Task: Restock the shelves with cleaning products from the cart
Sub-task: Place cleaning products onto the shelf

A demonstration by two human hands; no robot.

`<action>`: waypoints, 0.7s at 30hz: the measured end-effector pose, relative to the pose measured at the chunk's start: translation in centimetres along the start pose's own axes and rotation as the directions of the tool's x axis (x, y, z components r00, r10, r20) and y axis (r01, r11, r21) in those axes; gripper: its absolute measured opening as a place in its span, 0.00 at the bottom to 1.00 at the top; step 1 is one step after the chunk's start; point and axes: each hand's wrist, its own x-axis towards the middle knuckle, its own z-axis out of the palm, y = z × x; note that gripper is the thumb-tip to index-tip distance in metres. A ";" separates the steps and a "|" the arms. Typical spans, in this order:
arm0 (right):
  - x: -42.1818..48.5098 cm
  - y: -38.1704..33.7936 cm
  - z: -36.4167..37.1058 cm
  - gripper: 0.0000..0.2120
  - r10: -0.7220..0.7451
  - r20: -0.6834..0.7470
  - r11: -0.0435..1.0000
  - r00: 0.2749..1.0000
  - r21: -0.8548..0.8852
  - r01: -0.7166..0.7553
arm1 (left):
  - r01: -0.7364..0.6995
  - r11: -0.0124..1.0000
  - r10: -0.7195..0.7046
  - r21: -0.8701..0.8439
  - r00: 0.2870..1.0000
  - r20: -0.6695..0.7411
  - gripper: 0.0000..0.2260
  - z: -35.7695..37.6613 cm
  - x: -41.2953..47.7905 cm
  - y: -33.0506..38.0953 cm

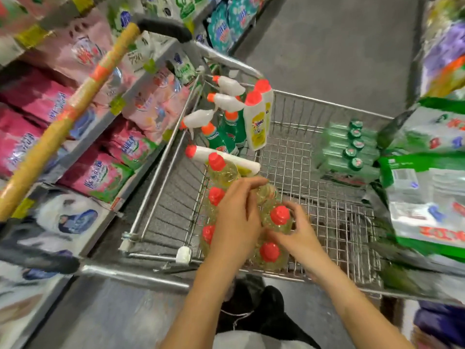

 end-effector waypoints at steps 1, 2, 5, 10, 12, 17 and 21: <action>0.3 0.0 0.2 0.35 0.012 -0.007 1.000 1.000 0.012 -0.012 | -0.019 1.000 0.019 0.008 1.000 0.018 0.13 0.0 0.5 -0.2; 0.7 0.1 0.3 0.35 0.012 -0.007 1.000 1.000 0.006 -0.012 | -0.027 1.000 0.027 0.009 0.999 0.035 0.14 0.1 1.0 -0.3; 1.0 0.7 0.0 0.31 -0.046 -0.021 0.997 0.999 -0.059 0.044 | -0.004 1.000 0.006 -0.030 0.995 0.096 0.14 0.4 1.8 -0.2; 0.7 1.5 -1.6 0.21 -0.077 -0.161 0.997 0.984 -0.030 0.073 | 0.052 0.995 -0.035 -0.084 0.980 0.197 0.14 0.7 2.2 -0.1; 0.4 1.1 -2.6 0.19 -0.050 -0.222 0.997 0.974 0.044 0.062 | 0.046 0.996 -0.028 -0.079 0.976 0.214 0.12 0.7 2.5 0.0; -1.0 -2.9 -5.8 0.28 -0.208 -0.331 0.964 0.920 0.092 0.251 | 0.044 0.991 -0.006 -0.125 0.956 0.293 0.12 0.6 3.6 0.8; -2.4 -7.5 -8.6 0.22 -0.390 -0.365 0.899 0.845 0.045 0.435 | 0.055 0.988 0.010 -0.142 0.907 0.422 0.15 0.8 4.6 2.6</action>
